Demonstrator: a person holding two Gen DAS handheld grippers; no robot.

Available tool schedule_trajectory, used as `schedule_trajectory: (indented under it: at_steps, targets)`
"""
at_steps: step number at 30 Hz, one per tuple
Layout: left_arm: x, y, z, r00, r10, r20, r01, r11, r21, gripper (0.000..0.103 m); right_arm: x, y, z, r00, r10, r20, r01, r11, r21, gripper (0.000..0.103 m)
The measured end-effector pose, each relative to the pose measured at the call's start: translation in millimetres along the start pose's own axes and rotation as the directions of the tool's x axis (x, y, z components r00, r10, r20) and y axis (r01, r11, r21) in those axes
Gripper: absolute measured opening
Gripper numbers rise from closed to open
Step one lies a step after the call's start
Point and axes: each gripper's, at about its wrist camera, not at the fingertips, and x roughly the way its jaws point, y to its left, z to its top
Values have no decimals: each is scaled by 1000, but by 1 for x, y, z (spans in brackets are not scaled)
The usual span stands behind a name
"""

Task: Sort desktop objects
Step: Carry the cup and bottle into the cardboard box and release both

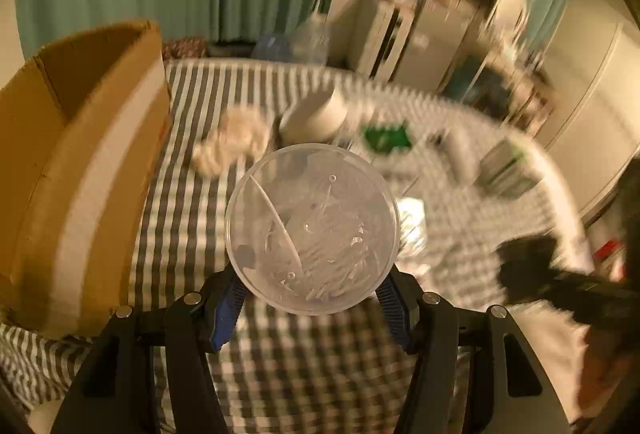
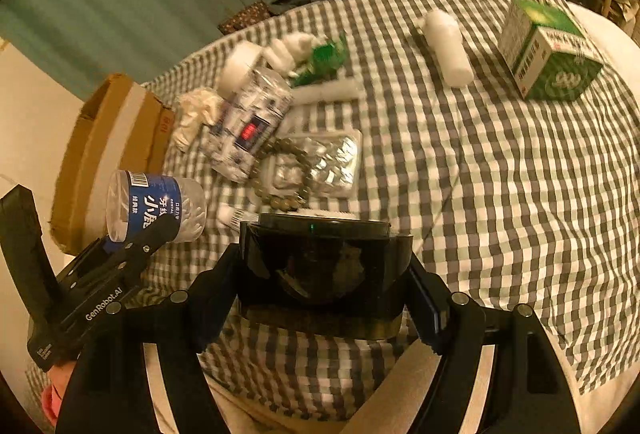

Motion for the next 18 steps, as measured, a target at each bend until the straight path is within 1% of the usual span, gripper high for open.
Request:
schedule_trajectory:
  at_steps: [1, 4, 6, 7, 9, 12, 13, 14, 15, 18]
  targets:
    - [-13, 2, 7, 999, -13, 34, 14, 1000, -6, 62, -5, 5, 1, 1000, 10, 11, -10, 1000, -7, 75]
    - [-44, 7, 24, 995, -2, 104, 2, 1000, -4, 62, -18, 26, 6, 998, 58, 32, -57, 998, -35, 75]
    - [-65, 18, 36, 989, 3, 145, -1, 1000, -16, 62, -29, 46, 10, 995, 90, 48, -86, 994, -68, 75]
    - [-74, 23, 40, 987, 17, 162, -14, 1000, -20, 62, -32, 56, 12, 993, 103, 55, -98, 992, -84, 75]
    - [-92, 40, 50, 980, 77, 185, -71, 997, -37, 62, -41, 80, 16, 988, 143, 61, -135, 983, -125, 75]
    - [-110, 74, 59, 971, 147, 191, -133, 988, -84, 62, -45, 116, 20, 975, 214, 55, -202, 964, -171, 75]
    - [-113, 85, 60, 966, 181, 187, -165, 982, -96, 62, -44, 127, 21, 972, 230, 51, -217, 958, -186, 75]
    - [-115, 101, 60, 955, 236, 182, -217, 969, -116, 62, -43, 138, 20, 969, 243, 44, -230, 952, -202, 75]
    - [-115, 113, 57, 948, 268, 173, -248, 960, -127, 62, -39, 152, 21, 966, 255, 30, -242, 945, -221, 75]
    - [-108, 150, 52, 935, 330, 128, -307, 936, -169, 62, -25, 185, 21, 964, 267, -11, -260, 928, -267, 75]
